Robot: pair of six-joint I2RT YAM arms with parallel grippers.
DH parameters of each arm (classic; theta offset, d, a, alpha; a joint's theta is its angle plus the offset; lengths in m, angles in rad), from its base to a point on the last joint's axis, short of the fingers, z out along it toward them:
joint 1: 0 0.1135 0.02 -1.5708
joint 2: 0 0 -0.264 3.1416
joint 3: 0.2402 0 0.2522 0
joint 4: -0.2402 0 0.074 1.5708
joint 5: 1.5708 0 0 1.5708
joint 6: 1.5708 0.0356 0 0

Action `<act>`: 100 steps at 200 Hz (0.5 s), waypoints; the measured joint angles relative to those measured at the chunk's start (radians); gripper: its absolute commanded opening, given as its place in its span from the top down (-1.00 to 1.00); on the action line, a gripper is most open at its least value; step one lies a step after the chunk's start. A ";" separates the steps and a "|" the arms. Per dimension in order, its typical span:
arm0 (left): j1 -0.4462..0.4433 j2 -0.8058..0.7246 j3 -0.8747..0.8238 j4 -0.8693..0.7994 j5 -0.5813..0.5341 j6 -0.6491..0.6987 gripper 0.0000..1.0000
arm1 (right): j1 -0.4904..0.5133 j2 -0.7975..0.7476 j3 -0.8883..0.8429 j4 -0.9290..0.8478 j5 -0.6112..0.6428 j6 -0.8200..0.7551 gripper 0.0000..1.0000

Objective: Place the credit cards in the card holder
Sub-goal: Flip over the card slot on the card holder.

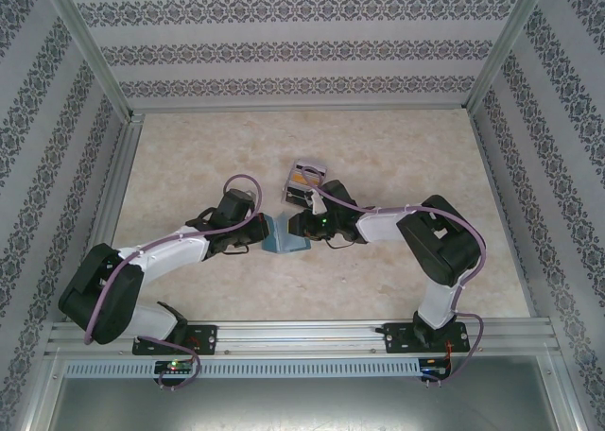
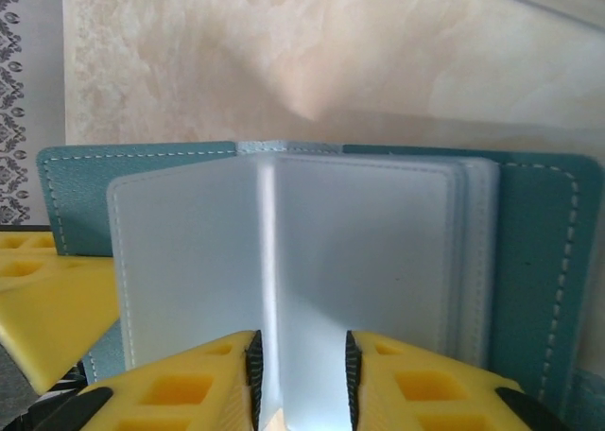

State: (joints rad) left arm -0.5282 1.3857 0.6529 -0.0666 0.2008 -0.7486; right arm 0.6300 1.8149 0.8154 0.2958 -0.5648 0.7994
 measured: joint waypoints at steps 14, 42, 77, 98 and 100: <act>0.000 0.000 0.000 -0.008 -0.008 0.006 1.00 | 0.000 0.003 0.000 -0.001 0.002 -0.004 0.43; 0.002 0.000 -0.001 -0.009 -0.018 0.008 1.00 | 0.000 0.004 -0.002 -0.011 0.010 -0.015 0.53; 0.009 0.027 -0.002 -0.008 -0.023 0.011 1.00 | 0.005 0.004 0.000 -0.031 0.022 -0.028 0.54; 0.015 0.061 -0.002 -0.005 -0.023 0.012 1.00 | 0.024 0.004 0.009 -0.047 0.026 -0.041 0.54; 0.016 0.063 -0.002 -0.004 -0.022 0.012 1.00 | 0.026 0.004 0.011 -0.049 0.027 -0.042 0.55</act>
State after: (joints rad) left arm -0.5121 1.4490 0.6506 -0.0708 0.1787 -0.7368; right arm 0.6563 1.8187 0.8265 0.2466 -0.5381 0.7574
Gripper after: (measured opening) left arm 0.063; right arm 0.230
